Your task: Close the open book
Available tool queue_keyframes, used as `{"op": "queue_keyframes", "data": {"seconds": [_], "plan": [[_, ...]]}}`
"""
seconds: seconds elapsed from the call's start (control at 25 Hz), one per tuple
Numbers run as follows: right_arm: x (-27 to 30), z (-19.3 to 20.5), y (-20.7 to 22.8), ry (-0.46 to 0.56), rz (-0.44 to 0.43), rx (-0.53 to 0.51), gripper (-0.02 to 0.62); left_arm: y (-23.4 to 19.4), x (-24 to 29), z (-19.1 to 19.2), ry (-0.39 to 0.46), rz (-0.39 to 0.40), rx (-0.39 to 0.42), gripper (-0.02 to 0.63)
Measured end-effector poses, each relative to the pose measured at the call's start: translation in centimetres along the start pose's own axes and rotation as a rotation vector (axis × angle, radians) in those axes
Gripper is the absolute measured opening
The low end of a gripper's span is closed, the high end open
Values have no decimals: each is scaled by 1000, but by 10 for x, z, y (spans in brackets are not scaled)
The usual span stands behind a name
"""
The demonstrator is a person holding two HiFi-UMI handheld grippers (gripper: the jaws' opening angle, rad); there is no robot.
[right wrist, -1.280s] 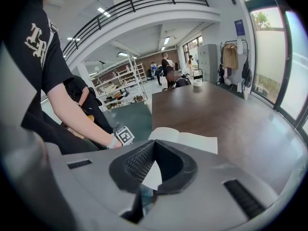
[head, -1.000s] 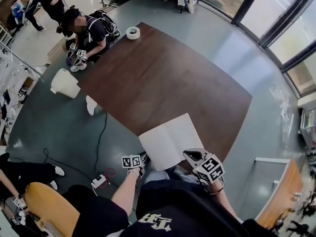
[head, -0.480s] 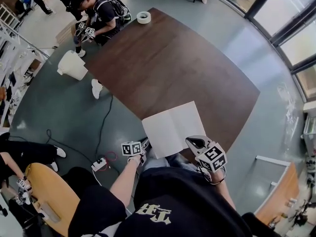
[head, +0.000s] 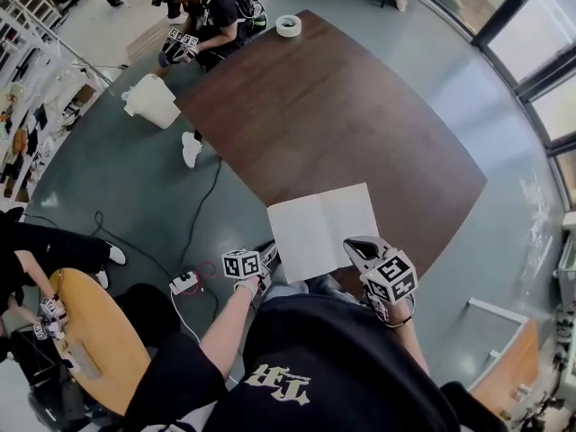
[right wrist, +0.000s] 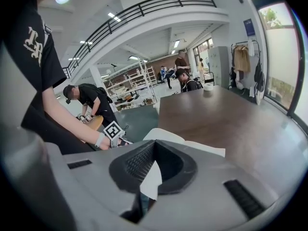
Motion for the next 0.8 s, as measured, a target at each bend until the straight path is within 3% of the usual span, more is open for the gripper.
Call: {"op": "queue_keyframes", "data": {"seconds": [0.4,0.8], "plan": [[-9,6,13,1,-31,-19,-12,43,-18,-22,111,31,11,5],[-24,19,32,36,-41,13,-12,85,-20,-38,154,54,47,5]]}}
Point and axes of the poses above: the fingertips, and each gripper's own axes: x forward along the fingers, y to its right, z out of its underside, the point moved 2 cm from there along -x, backward along the fingers, and after that the axes turned 6 degrees about -z, right-handed, at the moved point
